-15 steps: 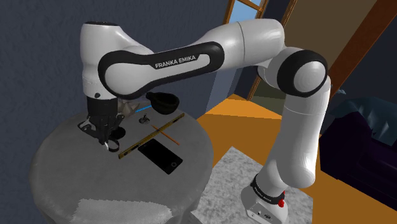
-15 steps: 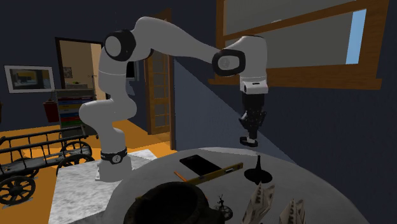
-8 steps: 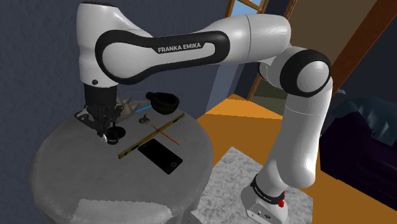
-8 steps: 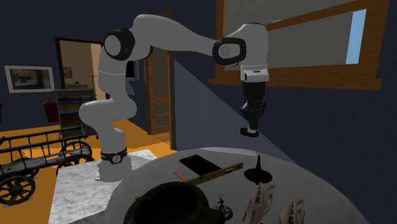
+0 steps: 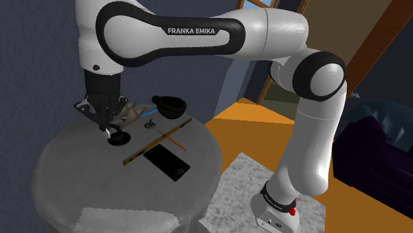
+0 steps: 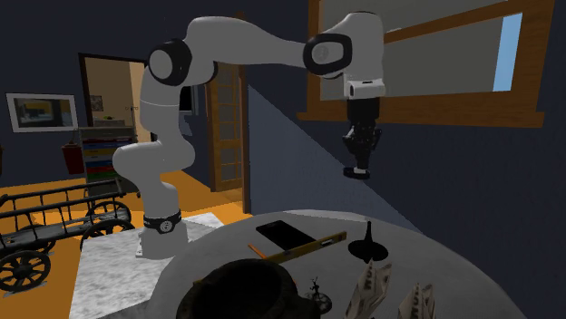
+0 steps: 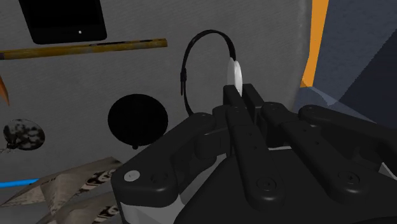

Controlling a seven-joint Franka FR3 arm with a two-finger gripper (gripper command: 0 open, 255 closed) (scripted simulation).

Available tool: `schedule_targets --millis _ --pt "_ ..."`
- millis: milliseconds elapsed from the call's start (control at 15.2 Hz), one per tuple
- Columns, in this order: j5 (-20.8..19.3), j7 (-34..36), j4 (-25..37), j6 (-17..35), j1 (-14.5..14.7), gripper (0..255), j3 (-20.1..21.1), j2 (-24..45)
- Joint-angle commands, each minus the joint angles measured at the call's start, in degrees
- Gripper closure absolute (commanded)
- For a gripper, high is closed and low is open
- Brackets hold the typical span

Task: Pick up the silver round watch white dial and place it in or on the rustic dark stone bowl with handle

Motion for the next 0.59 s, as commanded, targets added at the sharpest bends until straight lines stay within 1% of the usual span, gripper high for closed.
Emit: schedule_targets --millis 0,264,528 --pt "0.1 0.1 1.2 -1.4 0.1 255 0.1 -0.2" --pt "1.7 -5.3 -1.3 -1.5 -3.9 255 -1.4 -2.7" --pt "2.9 -10.6 -2.6 -2.1 -7.4 255 -3.1 -4.3"
